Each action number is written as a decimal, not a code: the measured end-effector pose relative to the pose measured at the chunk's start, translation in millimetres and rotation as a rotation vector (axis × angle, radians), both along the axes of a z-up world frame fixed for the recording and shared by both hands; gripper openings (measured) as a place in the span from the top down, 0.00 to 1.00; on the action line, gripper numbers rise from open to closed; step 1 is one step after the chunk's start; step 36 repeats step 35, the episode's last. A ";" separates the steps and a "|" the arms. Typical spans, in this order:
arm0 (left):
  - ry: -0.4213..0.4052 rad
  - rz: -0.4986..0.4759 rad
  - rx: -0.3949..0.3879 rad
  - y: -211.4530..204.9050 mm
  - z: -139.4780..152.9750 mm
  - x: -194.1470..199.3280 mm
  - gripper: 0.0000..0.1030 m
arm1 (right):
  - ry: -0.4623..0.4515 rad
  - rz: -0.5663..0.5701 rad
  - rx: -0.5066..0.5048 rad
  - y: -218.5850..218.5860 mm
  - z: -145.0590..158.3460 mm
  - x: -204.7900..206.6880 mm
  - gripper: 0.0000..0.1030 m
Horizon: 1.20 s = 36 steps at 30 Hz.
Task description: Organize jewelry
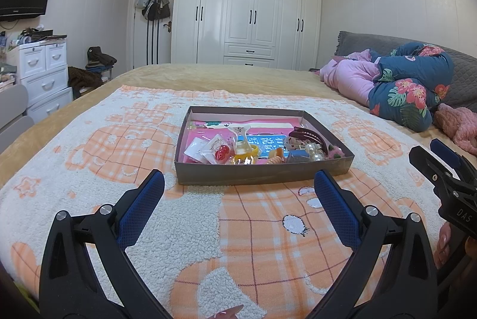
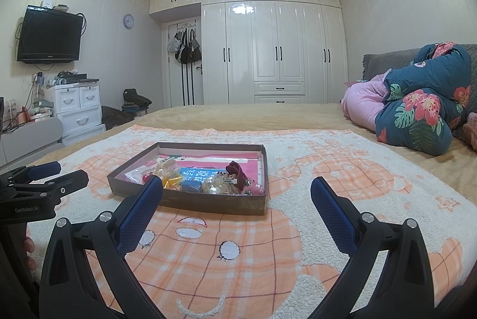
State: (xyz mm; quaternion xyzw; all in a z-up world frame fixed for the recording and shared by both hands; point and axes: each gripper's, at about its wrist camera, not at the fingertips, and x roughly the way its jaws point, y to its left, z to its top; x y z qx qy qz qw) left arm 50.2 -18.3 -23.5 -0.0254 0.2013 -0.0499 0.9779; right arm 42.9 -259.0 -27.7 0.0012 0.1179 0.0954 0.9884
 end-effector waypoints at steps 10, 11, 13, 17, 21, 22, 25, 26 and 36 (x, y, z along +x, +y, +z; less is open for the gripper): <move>0.001 -0.017 -0.019 1.4 1.7 -0.6 0.11 | 0.000 0.001 -0.002 0.4 0.2 -0.1 0.06; 0.002 -0.017 -0.021 2.1 1.7 -0.3 0.11 | 0.001 0.000 -0.001 0.3 0.5 -0.1 0.06; 0.001 -0.014 -0.015 1.7 1.8 -0.7 0.11 | -0.001 0.000 0.000 0.3 0.3 0.1 0.06; -0.002 -0.011 -0.013 0.8 1.8 -1.6 0.11 | 0.001 0.000 0.000 0.5 -0.3 0.6 0.06; -0.020 -0.016 -0.001 -3.7 2.6 -4.2 0.11 | 0.000 0.000 0.000 0.6 -0.1 0.8 0.06; -0.020 -0.018 -0.003 -3.6 2.4 -4.2 0.11 | 0.001 0.000 0.001 0.4 -0.3 0.9 0.06; -0.007 -0.002 -0.010 -0.6 1.5 -1.0 0.11 | 0.019 -0.008 0.015 -2.8 -1.1 4.5 0.06; 0.002 0.011 -0.010 1.9 0.9 1.5 0.11 | 0.031 -0.016 0.022 -5.8 -1.8 8.2 0.06; 0.151 0.261 -0.032 108.5 0.6 84.3 0.11 | 0.449 -0.407 -0.053 -107.9 -26.7 169.7 0.06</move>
